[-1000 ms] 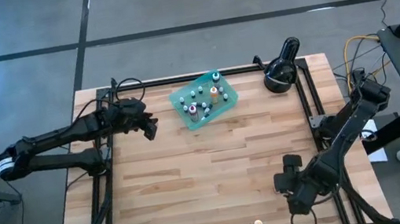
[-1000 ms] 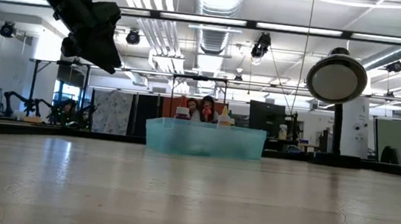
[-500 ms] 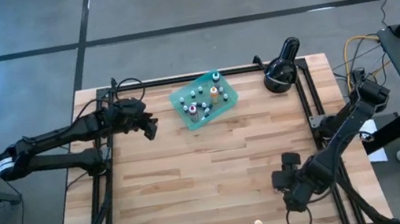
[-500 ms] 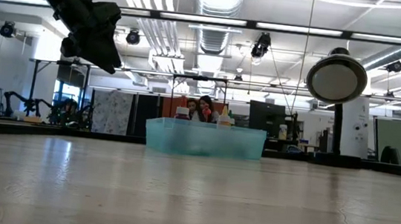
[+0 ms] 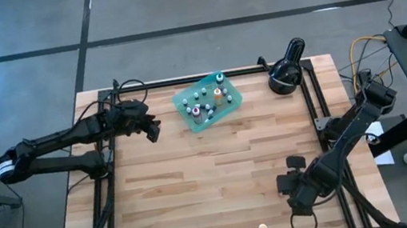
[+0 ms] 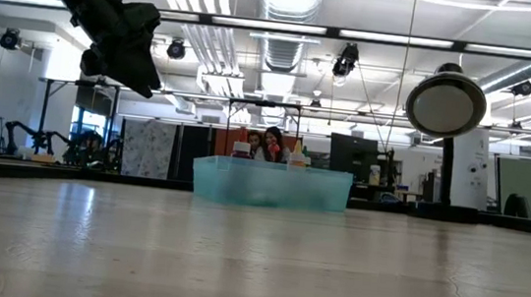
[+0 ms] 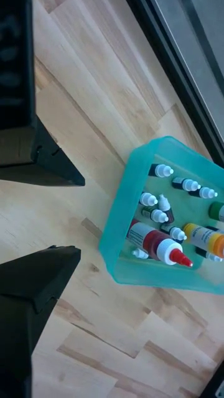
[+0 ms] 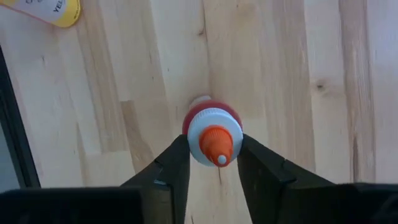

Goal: Pick & Place food coloring
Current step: Put the yellow big food coloring into the green bin, then put the orange big food coloring into the green bin

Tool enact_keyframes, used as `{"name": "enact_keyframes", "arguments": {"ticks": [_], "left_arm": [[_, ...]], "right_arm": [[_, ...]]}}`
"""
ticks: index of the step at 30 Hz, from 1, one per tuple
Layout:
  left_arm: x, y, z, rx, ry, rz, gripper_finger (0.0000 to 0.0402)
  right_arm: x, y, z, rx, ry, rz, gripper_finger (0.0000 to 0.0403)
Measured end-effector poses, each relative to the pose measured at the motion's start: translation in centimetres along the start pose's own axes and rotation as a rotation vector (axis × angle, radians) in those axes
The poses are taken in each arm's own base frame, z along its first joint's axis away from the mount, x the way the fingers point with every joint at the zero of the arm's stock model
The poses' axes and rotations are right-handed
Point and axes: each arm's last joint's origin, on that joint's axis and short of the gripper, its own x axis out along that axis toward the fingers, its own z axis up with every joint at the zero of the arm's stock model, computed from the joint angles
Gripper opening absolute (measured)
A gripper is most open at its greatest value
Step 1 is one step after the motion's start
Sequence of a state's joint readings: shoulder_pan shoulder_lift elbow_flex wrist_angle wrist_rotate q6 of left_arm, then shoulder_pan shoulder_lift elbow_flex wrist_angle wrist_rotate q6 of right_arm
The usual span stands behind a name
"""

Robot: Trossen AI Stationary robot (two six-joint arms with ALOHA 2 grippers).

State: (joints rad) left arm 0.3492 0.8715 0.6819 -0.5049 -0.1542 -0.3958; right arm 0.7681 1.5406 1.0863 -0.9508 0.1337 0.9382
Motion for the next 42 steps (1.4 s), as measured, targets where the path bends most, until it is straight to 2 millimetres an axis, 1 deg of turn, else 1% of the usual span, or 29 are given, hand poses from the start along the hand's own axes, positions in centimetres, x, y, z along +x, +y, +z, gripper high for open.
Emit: {"name": "enact_keyframes", "arguments": {"ticks": [2,4,11,16,25,28,38,42], "left_arm": [[0.0,0.0,0.0,0.0,0.0,0.0,0.014],[0.0,0.0,0.0,0.0,0.0,0.0,0.014],[0.0,0.0,0.0,-0.001,0.0,0.0,0.014],[0.0,0.0,0.0,-0.001,0.0,0.0,0.014],[0.0,0.0,0.0,-0.001,0.0,0.0,0.014],[0.0,0.0,0.0,-0.001,0.0,0.0,0.014],[0.0,0.0,0.0,-0.001,0.0,0.0,0.014],[0.0,0.0,0.0,0.0,0.0,0.0,0.014]], "right_arm": [[0.0,0.0,0.1,0.006,-0.004,0.005,0.0104],[0.0,0.0,0.3,0.012,-0.012,0.015,0.0109],[0.0,0.0,0.4,0.017,-0.016,0.018,0.0167],[0.0,0.0,0.4,0.018,-0.022,0.014,0.018],[0.1,-0.6,1.6,0.05,-0.057,0.015,0.0167],[0.2,-0.7,1.7,0.055,-0.056,0.012,0.016],[0.2,-0.8,1.8,0.048,-0.053,0.013,0.0107],[0.2,-1.1,2.2,0.065,-0.055,0.009,0.0102]]}}
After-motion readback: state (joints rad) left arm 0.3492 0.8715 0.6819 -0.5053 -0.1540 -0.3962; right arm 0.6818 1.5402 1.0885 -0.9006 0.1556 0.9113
